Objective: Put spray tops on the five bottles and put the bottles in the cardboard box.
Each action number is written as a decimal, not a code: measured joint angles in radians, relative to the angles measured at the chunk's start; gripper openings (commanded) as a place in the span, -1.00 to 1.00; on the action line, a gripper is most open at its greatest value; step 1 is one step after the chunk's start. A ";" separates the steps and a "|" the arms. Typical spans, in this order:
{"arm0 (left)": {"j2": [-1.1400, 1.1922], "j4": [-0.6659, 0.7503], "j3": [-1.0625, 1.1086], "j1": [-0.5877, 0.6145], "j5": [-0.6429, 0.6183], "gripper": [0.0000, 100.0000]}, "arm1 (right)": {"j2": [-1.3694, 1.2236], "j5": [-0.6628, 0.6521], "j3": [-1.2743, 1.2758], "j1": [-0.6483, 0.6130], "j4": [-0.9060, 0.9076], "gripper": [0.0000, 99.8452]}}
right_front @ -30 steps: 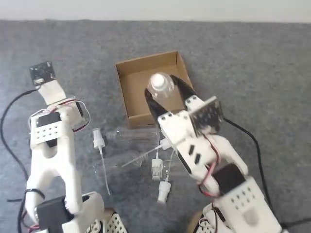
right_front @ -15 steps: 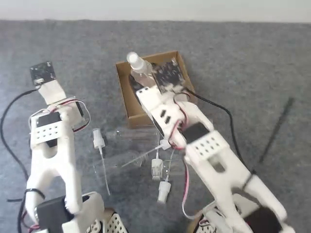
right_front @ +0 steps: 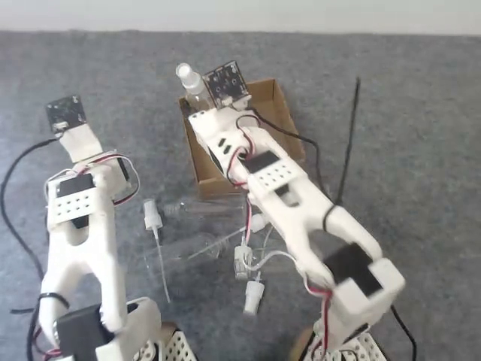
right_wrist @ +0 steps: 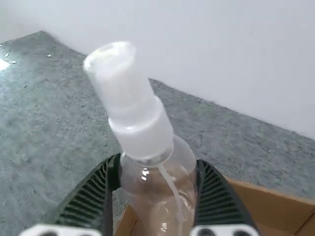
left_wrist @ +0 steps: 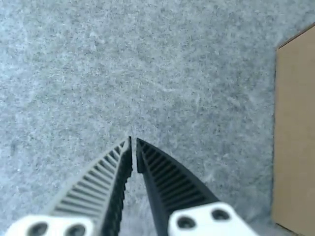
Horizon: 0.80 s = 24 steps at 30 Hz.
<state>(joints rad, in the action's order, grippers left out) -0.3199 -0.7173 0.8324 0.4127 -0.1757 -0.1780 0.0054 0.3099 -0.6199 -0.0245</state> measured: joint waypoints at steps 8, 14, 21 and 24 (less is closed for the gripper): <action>0.000 0.000 0.006 -0.002 0.000 -0.98 | -0.304 0.084 -0.288 0.000 -0.005 -0.91; 0.000 0.000 0.006 0.000 0.000 -0.98 | -0.437 0.092 -0.397 0.000 -0.005 -0.91; 0.000 0.000 0.006 0.000 0.000 -0.98 | -0.493 0.095 -0.417 0.002 -0.051 -0.91; 0.000 0.000 0.006 0.000 0.000 -0.98 | -0.497 0.095 -0.417 0.002 -0.068 -0.90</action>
<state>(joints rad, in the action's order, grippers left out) -0.3199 -0.7173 0.8385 0.4127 -0.1757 -0.6751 0.1005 -0.1074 -0.6183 -0.0921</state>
